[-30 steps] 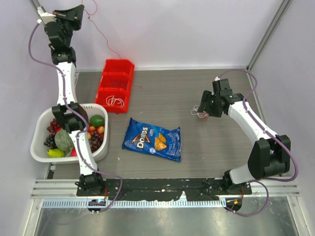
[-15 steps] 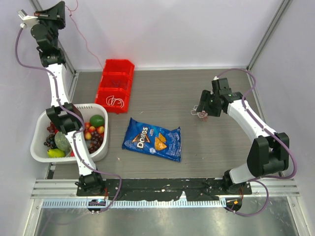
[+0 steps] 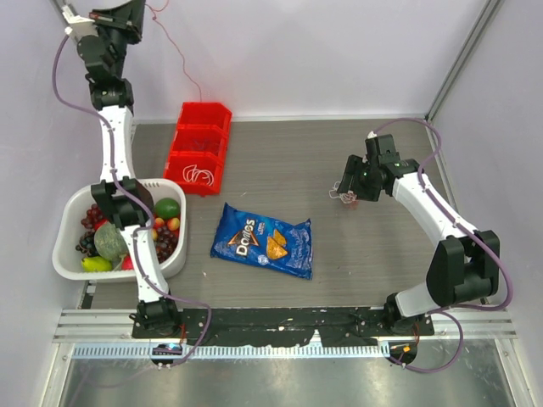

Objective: Untangle the cables

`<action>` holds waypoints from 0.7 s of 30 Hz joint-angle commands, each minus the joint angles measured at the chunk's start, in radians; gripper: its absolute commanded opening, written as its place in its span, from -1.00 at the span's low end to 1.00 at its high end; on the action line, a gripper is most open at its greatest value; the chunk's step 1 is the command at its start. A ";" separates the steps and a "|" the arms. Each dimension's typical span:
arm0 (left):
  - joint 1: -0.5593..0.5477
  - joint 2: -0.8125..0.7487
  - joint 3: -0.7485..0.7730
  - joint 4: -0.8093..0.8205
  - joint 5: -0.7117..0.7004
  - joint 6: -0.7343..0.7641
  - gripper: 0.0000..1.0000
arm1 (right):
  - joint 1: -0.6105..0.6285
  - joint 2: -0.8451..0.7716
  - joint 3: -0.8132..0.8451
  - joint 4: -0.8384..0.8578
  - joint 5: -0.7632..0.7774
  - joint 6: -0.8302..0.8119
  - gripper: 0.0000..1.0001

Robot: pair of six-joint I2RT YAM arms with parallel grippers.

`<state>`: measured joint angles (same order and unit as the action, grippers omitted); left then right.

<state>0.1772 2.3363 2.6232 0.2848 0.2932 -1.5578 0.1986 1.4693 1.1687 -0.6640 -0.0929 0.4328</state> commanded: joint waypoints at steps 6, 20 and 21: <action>-0.093 -0.127 -0.153 -0.593 0.034 0.459 -1.00 | -0.001 -0.174 -0.084 0.012 -0.013 0.035 0.29; -0.159 -0.020 -0.218 -0.875 -0.164 0.619 -1.00 | -0.001 -0.225 -0.136 0.003 -0.027 0.029 0.29; -0.159 -0.014 -0.224 -0.860 -0.166 0.622 -1.00 | -0.002 -0.224 -0.139 0.007 -0.025 0.027 0.30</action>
<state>0.0227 2.2951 2.3707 -0.5411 0.1997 -0.9833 0.1989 1.2716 1.0348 -0.6781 -0.1150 0.4664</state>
